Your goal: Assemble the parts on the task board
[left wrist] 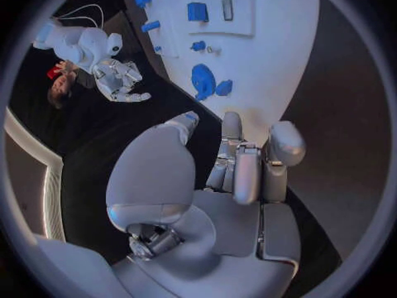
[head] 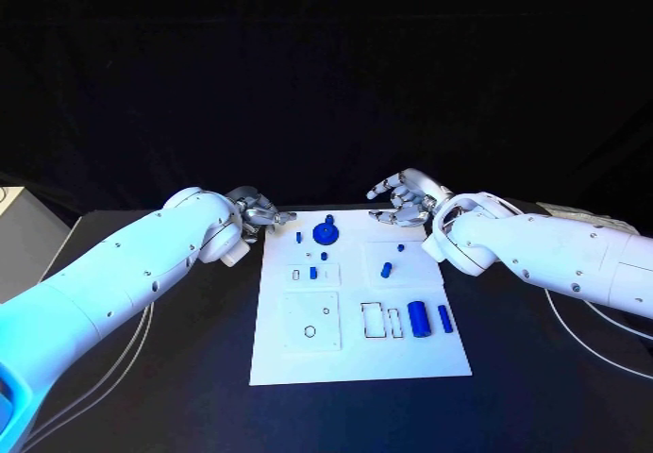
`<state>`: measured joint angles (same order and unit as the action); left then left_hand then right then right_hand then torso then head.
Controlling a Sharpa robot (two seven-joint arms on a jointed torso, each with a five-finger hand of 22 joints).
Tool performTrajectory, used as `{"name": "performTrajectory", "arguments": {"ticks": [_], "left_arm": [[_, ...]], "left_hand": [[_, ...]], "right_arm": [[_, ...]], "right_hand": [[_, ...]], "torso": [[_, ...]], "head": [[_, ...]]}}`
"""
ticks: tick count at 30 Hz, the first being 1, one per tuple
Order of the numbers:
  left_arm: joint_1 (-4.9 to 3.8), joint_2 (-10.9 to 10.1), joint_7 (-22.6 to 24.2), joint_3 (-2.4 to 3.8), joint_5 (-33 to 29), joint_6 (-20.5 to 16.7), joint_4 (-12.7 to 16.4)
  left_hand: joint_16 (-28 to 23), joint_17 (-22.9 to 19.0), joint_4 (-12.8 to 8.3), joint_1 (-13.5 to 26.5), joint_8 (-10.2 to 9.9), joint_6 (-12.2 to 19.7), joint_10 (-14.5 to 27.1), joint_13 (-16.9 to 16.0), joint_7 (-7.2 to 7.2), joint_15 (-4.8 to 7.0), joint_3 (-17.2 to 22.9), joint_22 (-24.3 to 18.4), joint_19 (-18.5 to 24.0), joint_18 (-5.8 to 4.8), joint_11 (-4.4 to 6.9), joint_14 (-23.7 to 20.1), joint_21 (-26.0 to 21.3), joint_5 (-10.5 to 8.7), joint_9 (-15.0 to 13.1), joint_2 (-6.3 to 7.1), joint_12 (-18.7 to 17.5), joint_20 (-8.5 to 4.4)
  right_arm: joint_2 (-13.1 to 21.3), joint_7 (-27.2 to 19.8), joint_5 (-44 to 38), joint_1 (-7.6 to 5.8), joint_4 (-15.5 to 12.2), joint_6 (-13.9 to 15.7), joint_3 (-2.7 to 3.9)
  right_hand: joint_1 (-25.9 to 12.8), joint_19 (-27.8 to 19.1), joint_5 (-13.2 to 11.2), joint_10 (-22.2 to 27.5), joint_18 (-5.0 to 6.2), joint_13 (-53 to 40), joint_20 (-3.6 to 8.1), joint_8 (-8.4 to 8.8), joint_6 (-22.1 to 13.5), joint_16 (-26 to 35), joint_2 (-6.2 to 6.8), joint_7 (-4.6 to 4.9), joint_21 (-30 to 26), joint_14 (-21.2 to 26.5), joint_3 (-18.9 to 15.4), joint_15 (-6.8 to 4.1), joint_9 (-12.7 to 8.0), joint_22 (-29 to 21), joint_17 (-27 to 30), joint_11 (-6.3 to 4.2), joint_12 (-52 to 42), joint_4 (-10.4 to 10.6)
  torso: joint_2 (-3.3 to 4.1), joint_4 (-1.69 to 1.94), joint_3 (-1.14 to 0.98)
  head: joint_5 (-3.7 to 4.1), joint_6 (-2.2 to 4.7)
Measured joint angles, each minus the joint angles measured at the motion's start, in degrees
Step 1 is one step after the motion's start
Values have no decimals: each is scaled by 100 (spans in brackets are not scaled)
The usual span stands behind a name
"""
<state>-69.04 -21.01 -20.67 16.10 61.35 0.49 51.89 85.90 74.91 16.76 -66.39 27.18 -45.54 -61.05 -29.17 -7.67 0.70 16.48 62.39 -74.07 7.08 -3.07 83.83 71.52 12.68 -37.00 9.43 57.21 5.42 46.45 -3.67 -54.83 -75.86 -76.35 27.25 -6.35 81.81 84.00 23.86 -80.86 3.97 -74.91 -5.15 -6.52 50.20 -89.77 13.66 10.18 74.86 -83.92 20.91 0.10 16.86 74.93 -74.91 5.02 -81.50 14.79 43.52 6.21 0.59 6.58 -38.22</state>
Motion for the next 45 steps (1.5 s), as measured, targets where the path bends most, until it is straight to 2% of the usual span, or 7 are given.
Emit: {"name": "performTrajectory", "arguments": {"ticks": [9,12,17,27,30,35,45], "left_arm": [[-71,159,-158,-145,142,103,-231],[-87,200,-201,-173,161,158,-291],[-117,265,-252,-224,179,231,-396],[-150,338,-275,-256,190,286,-445],[-159,344,-275,-258,180,290,-426],[-164,361,-274,-269,145,318,-392],[-167,425,-265,-354,52,409,-401]], "left_hand": [[35,0,5,39,130,-116,-11,-24,61,0,-101,99,-38,0,11,0,50,0,0,-33,66,-20],[35,0,-3,43,147,-133,-23,-26,67,0,-112,107,-45,-1,24,0,76,0,0,-37,72,-26],[57,0,-8,69,311,-234,-51,-38,132,23,-178,147,-78,-1,51,23,104,0,-25,-63,128,-60],[57,0,1,69,421,-262,-28,-44,160,45,-188,179,-78,-1,73,2,126,0,-63,-63,132,-60],[57,0,-8,69,432,-262,-28,-44,161,44,-210,185,-88,-95,73,2,142,0,-68,-63,154,-71],[57,0,-8,29,504,-262,-49,-49,161,65,-210,199,-98,-95,93,22,142,0,-89,-103,154,-81],[79,0,-8,-117,559,-261,-28,-49,162,65,-210,205,-98,-94,114,22,142,0,-100,-128,176,-80]], "right_arm": [[-26,1,0,-1,2,1,0],[-31,1,0,-2,2,3,0],[-43,1,0,-6,2,11,1],[-72,-3,0,-8,1,37,1],[-77,-3,0,-9,4,42,1],[-86,-3,0,-9,5,47,1],[-106,-5,-1,-11,10,50,1]], "right_hand": [[0,0,0,0,0,0,0,0,0,0,0,0,0,0,0,0,0,-1,0,0,0,0],[0,0,0,0,0,0,0,0,0,0,0,0,0,0,0,0,0,-1,0,0,0,0],[0,0,0,0,0,0,0,0,0,0,0,0,0,0,0,0,0,-1,0,0,0,0],[0,0,0,0,0,0,0,0,0,0,0,0,0,0,-1,0,0,-2,0,0,0,0],[0,0,0,0,0,0,0,0,0,0,0,0,0,0,0,0,0,-2,0,0,0,-1],[0,0,-1,0,0,0,0,0,1,0,0,0,0,0,31,0,-5,-3,0,0,0,-32],[0,0,-1,0,0,0,0,0,1,0,0,-1,0,0,47,0,-5,2,0,0,0,-16]], "torso": [[11,0,-3],[14,-1,-2],[31,-7,-4],[39,-9,-4],[37,-7,-3],[31,-3,-1],[36,-8,-2]], "head": [[5,-19],[8,-24],[4,-20],[12,-42],[17,-54],[27,-74],[33,-97]]}}
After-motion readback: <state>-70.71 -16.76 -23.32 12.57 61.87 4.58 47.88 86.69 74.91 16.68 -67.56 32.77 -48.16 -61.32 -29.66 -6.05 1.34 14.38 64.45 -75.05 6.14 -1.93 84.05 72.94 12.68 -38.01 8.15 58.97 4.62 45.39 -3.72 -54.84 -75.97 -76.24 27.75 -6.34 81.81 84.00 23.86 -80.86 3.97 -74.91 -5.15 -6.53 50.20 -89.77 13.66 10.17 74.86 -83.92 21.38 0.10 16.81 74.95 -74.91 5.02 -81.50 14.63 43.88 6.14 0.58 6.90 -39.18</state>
